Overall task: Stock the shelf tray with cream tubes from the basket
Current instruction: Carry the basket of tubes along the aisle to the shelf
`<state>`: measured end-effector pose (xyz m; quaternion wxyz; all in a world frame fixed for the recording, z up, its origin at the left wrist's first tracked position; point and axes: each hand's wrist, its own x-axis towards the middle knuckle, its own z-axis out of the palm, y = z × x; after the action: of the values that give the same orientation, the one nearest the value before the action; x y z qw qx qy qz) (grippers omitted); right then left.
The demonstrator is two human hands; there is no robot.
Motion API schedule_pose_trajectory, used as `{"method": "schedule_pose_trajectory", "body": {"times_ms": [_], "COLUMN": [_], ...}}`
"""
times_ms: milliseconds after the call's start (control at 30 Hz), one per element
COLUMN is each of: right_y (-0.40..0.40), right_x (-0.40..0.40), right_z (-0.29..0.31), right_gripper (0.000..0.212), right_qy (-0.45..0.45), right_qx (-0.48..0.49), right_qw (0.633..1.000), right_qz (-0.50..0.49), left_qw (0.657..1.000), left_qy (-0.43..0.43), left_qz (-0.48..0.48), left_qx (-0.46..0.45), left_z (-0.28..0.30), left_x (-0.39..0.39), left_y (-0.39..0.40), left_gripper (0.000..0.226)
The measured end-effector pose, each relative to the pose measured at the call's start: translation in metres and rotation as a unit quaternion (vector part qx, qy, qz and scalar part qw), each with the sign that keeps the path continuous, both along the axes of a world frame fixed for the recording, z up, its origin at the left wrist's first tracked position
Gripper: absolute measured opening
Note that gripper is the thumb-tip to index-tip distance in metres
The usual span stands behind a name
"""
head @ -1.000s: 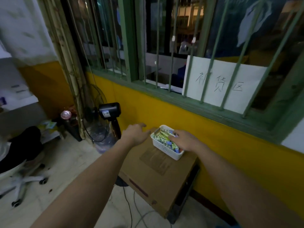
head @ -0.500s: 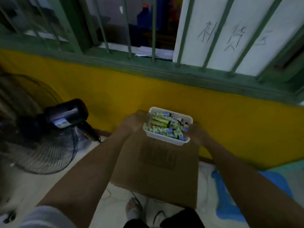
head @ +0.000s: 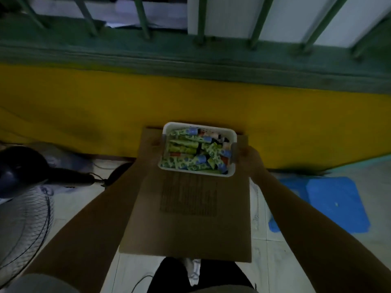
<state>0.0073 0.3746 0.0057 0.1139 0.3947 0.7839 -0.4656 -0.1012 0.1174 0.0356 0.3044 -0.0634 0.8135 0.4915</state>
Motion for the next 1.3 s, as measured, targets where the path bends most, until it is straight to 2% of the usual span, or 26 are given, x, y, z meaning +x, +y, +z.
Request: {"method": "schedule_pose_trajectory", "body": {"times_ms": [167,300,433,567,633,733,833,900,1067,1133,1300], "right_y": [0.004,0.002,-0.005,-0.007,-0.007,-0.006,-0.004,-0.004,0.007,0.016,0.047], "right_x": [0.0,-0.004,0.006,0.031,0.048,0.072,0.102,0.125,0.195,0.225,0.309], "right_z": [-0.017,-0.012,0.0,0.018,0.033,0.067,0.106,0.134,0.198,0.225,0.281], "right_gripper": [0.02,0.035,0.044,0.025,0.031,0.028,0.025,0.024,0.013,0.021,0.017], "right_qy": [0.008,0.037,0.035,0.038,0.041,0.04,0.053,0.061,0.105,0.11,0.148], "right_qx": [-0.026,-0.042,-0.07,-0.063,-0.039,-0.017,0.005,0.02,0.054,0.078,0.118], "right_qw": [1.0,0.997,0.996,0.995,0.995,0.993,0.985,0.979,0.957,0.947,0.92], "right_qz": [-0.011,-0.044,-0.045,-0.062,-0.077,-0.109,-0.162,-0.191,-0.264,-0.292,-0.343], "left_qw": [0.998,0.998,0.999,0.999,0.998,0.993,0.988,0.979,0.95,0.936,0.912], "left_qy": [0.035,0.038,0.001,-0.004,-0.011,0.045,0.046,0.072,0.143,0.155,0.159], "left_qz": [0.012,0.011,0.03,-0.023,-0.065,-0.105,-0.149,-0.189,-0.269,-0.302,-0.35], "left_qx": [-0.048,-0.048,-0.039,-0.025,-0.016,-0.025,0.016,0.03,0.068,0.089,0.141], "left_z": [-0.016,-0.018,-0.008,0.006,0.025,0.053,0.09,0.115,0.183,0.21,0.267], "left_x": [-0.009,-0.01,-0.005,0.005,0.011,0.018,0.029,0.039,0.073,0.091,0.15], "left_y": [0.012,0.012,0.006,0.0,0.002,0.008,0.022,0.037,0.083,0.104,0.168], "left_gripper": [0.029,0.028,0.025,0.021,0.019,0.025,0.016,0.01,0.011,0.009,0.026]}}
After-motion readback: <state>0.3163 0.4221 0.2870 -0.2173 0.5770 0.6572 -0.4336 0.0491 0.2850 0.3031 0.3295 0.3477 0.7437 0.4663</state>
